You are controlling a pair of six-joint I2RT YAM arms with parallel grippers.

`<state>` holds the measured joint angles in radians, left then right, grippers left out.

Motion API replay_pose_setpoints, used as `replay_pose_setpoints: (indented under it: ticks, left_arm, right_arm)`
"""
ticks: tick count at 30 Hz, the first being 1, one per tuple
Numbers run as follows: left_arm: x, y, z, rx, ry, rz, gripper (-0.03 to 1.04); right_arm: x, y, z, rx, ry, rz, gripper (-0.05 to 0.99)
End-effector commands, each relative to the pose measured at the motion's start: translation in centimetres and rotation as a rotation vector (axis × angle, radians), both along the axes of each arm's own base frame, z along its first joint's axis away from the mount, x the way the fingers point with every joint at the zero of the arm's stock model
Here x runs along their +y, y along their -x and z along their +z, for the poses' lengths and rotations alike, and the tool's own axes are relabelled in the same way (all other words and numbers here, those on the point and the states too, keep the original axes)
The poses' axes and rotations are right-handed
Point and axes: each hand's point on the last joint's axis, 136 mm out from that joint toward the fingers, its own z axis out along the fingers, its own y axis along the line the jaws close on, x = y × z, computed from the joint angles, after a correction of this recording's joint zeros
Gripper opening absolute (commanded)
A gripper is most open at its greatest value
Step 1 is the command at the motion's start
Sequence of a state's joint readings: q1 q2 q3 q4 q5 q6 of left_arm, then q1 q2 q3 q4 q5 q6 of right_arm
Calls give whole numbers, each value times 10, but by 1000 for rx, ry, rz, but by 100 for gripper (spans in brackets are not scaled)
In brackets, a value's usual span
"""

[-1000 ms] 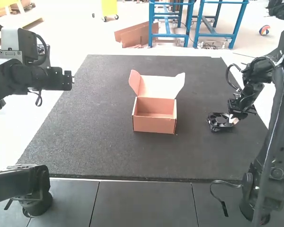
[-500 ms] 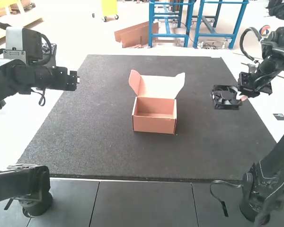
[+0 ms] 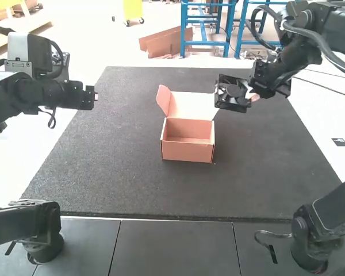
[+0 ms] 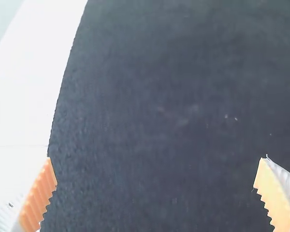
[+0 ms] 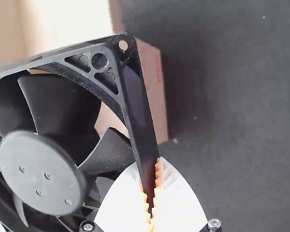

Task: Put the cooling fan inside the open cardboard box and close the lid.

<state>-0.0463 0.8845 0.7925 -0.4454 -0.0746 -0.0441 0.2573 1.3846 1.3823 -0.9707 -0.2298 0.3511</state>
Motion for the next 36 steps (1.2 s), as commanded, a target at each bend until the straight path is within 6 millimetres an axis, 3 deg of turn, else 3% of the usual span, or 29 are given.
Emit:
replay_pose_setpoints:
  ticks: [1,11,20,28,36]
  left_arm:
    - [-4,3,0,-8,-5,-22,97]
    - [-4,9,2,-16,-20,-31,97]
    - [-2,12,3,-22,-24,-25,97]
    - [-2,11,5,-32,-21,-23,97]
    - [-2,10,8,-41,-20,-23,97]
  right_arm:
    - [30,7,21,-6,-83,-20,-2]
    - [90,23,-5,106,-76,83,-2]
    - [131,9,-34,187,-66,90,-2]
    - [126,-29,-67,180,58,21,-2]
    - [118,-48,-101,170,172,5,-2]
